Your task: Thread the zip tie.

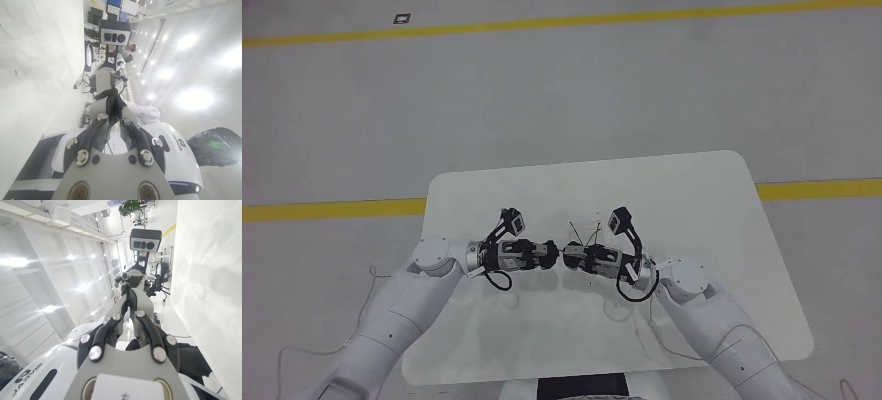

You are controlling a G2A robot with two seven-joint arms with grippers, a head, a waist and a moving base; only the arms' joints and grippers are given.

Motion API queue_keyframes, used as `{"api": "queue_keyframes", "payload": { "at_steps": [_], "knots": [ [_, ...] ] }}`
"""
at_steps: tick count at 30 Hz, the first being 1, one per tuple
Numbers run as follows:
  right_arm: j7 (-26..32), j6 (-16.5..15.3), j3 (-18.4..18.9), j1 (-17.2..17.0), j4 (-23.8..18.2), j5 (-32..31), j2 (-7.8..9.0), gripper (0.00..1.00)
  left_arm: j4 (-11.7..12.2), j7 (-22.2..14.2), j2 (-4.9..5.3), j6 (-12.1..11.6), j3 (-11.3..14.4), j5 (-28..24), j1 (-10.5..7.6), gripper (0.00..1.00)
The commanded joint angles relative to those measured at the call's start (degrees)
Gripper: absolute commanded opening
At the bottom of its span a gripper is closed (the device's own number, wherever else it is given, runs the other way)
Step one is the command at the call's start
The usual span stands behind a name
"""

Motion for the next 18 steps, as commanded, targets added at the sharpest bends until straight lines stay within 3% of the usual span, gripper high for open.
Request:
{"api": "queue_keyframes", "payload": {
  "at_steps": [1,6,14,18],
  "knots": [
    [0.0,0.1,-0.1,0.1,0.0,0.0,0.01,0.0,-0.1,0.0,0.0,0.0,0.1,0.0,-0.04,0.0],
    [-0.1,0.3,-0.3,0.4,0.4,0.0,0.03,0.0,-0.1,-0.1,0.03,0.0,0.2,-0.1,-0.13,0.0],
    [-0.5,0.7,-0.3,0.6,0.8,0.5,0.1,0.0,-0.1,-0.2,0.12,0.0,0.2,-0.3,-0.23,0.09],
    [-0.6,0.9,-0.4,0.6,0.7,0.5,0.14,0.0,-0.2,-0.2,0.15,0.1,0.3,-0.3,-0.27,0.07]
  ]
}}
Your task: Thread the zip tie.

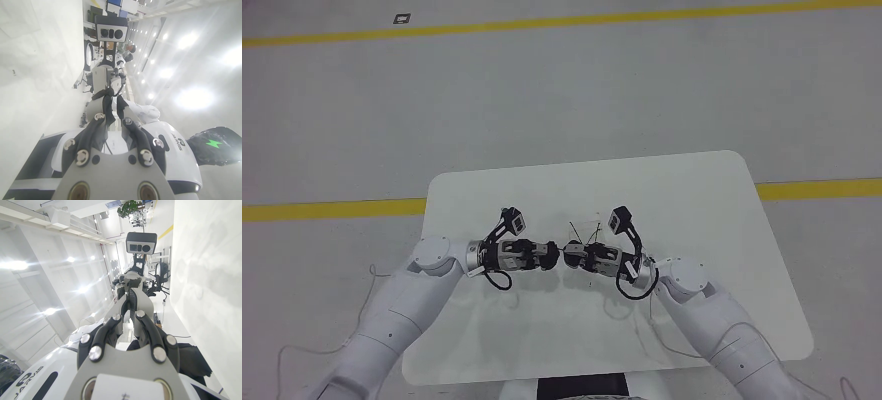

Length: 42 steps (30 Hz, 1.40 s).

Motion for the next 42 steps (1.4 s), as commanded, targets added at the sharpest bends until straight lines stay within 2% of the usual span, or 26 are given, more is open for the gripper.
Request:
{"api": "queue_keyframes", "payload": {
  "at_steps": [1,9,14,42],
  "knots": [
    [0.0,0.1,-0.1,0.0,-0.1,-0.1,0.02,0.0,0.0,0.0,0.01,0.1,0.1,0.0,-0.02,0.07],
    [0.3,0.2,-0.6,0.2,-0.3,-0.3,0.06,0.0,0.1,0.0,-0.02,0.3,0.5,0.2,-0.28,0.05],
    [0.3,0.1,-0.6,0.4,-0.1,-0.2,0.1,0.0,0.3,0.0,0.0,0.2,0.6,0.0,-0.35,0.11],
    [2.8,-0.6,-1.9,1.6,1.0,-0.1,0.24,0.0,1.4,0.1,-0.07,0.3,1.4,-0.3,-1.05,0.07]
  ]
}}
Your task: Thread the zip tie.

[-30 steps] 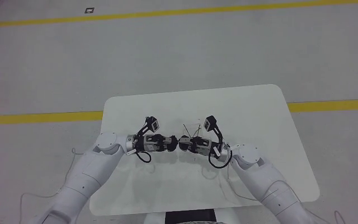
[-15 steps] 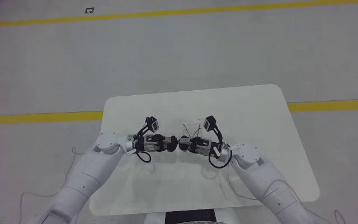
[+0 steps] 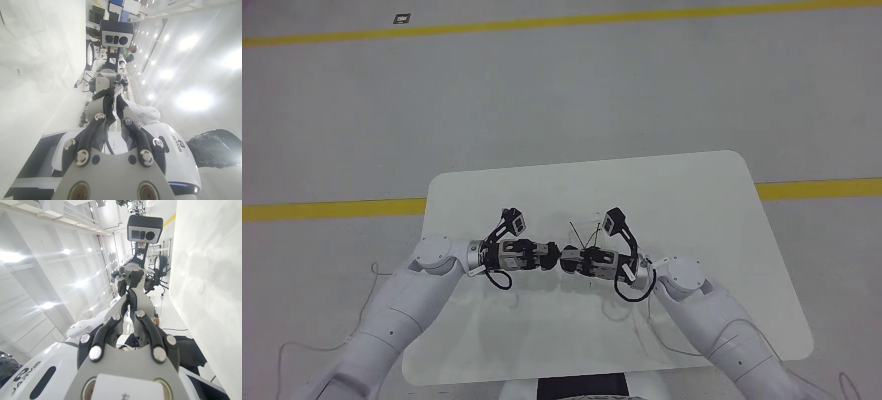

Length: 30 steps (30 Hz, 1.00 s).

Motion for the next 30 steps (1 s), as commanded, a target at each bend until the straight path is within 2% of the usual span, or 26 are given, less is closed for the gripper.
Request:
{"api": "queue_keyframes", "payload": {
  "at_steps": [1,11,16,25,26,27,28,30],
  "knots": [
    [-0.1,0.0,-0.1,0.1,0.1,0.1,-0.01,0.0,0.0,0.0,-0.02,0.0,0.1,0.1,-0.05,0.07],
    [-0.7,-0.1,-0.2,0.2,0.5,0.9,-0.03,0.0,0.2,-0.1,-0.05,0.0,0.5,0.1,-0.28,0.05],
    [-0.7,-0.2,-0.2,0.2,0.4,0.9,0.02,0.0,0.2,0.0,-0.03,0.0,0.5,0.1,-0.27,0.0],
    [-0.5,-0.2,-0.3,0.1,0.2,0.7,0.15,0.0,0.1,0.1,0.02,-0.1,0.6,0.1,-0.27,0.0],
    [-0.5,-0.1,-0.3,0.1,0.2,0.7,0.16,0.1,0.1,0.1,0.02,-0.1,0.6,0.1,-0.28,0.0],
    [-0.6,0.0,-0.3,0.1,0.2,0.7,0.16,0.47,0.2,0.1,0.03,-0.2,0.6,0.1,-0.28,0.0],
    [-0.7,0.1,-0.3,0.0,0.1,0.8,0.17,1.0,0.2,0.1,0.05,-0.3,0.6,0.1,-0.29,0.0],
    [-1.0,0.1,-0.2,0.0,0.1,0.9,0.19,1.0,0.2,0.0,0.1,-0.5,0.4,0.0,-0.26,0.0]
  ]
}}
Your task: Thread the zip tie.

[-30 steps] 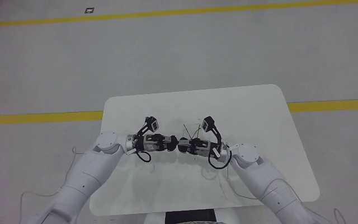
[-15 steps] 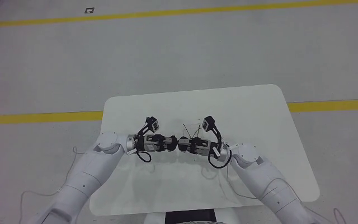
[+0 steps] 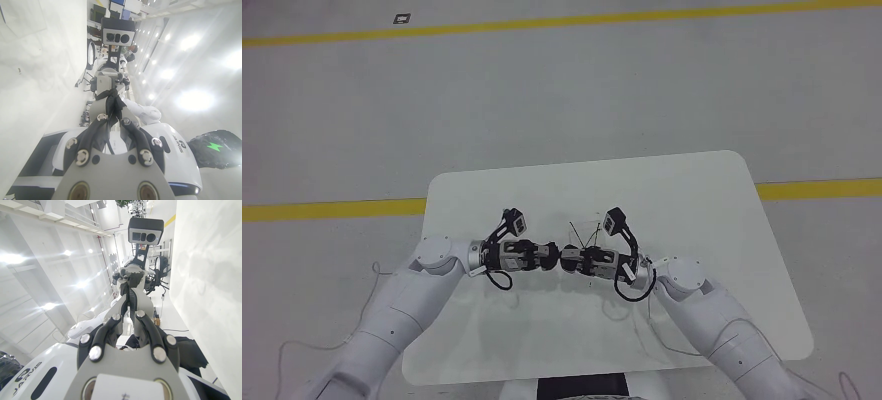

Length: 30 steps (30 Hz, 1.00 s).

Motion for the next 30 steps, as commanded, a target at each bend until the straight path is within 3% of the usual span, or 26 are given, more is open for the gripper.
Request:
{"api": "queue_keyframes", "payload": {
  "at_steps": [1,11,14,22,23,24,26,30],
  "knots": [
    [-0.3,0.0,0.1,-0.1,-0.1,0.1,0.03,1.0,0.0,-0.1,0.05,-0.2,-0.1,-0.1,0.06,0.0],
    [-1.7,-0.8,2.3,-1.5,-0.3,0.3,0.6,1.0,-0.7,0.5,0.6,-2.0,-1.8,-0.2,1.02,0.0],
    [-2.6,-1.0,2.9,-2.0,-0.2,-0.1,0.74,1.0,-1.4,1.3,0.89,-4.0,-2.9,-0.1,1.62,0.0],
    [-2.6,-1.0,2.9,-2.0,-0.2,-0.1,0.74,1.0,-1.4,1.3,0.89,-4.0,-2.9,-0.1,1.62,0.0],
    [-2.6,-1.0,2.9,-2.0,-0.2,-0.1,0.74,1.0,-1.3,2.0,0.88,-4.1,-2.9,0.0,1.64,0.0],
    [-2.6,-1.0,2.9,-2.0,-0.2,-0.1,0.74,1.0,-1.1,4.9,0.85,-5.1,-3.4,0.3,1.7,0.0],
    [-2.6,-1.0,2.9,-2.0,-0.2,-0.1,0.74,1.0,-1.3,9.5,0.82,-9.0,-4.2,1.5,2.31,0.0],
    [-2.6,-1.0,2.9,-2.0,-0.2,-0.1,0.74,1.0,-4.5,10.3,1.05,-9.0,-8.9,1.6,4.35,0.0]
  ]
}}
